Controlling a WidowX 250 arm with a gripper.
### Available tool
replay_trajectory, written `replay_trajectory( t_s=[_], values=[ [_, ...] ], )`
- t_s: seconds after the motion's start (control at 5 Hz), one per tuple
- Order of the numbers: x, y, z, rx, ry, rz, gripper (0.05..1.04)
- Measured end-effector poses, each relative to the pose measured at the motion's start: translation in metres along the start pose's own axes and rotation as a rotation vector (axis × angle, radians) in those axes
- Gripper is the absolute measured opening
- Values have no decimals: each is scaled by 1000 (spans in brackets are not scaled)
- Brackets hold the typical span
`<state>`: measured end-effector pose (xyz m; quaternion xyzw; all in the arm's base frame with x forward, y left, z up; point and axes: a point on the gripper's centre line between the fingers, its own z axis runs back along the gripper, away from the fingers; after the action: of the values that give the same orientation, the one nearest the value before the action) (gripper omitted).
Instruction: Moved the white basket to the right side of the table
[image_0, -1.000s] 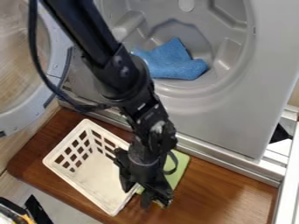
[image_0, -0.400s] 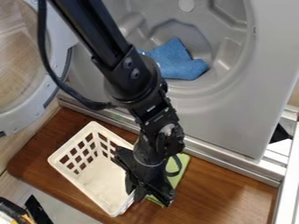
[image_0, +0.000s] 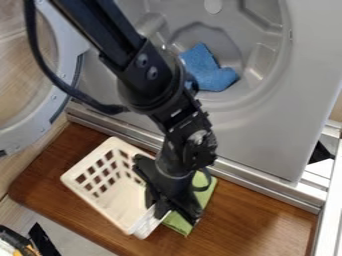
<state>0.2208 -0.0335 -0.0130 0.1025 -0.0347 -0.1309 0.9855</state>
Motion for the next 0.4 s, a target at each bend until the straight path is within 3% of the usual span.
replay_trajectory(
  t_s=[0.2,0.4],
  values=[
    [7,-6,19,9,-38,-37,101],
    [15,-20,43,24,-114,-87,101]
  ],
)
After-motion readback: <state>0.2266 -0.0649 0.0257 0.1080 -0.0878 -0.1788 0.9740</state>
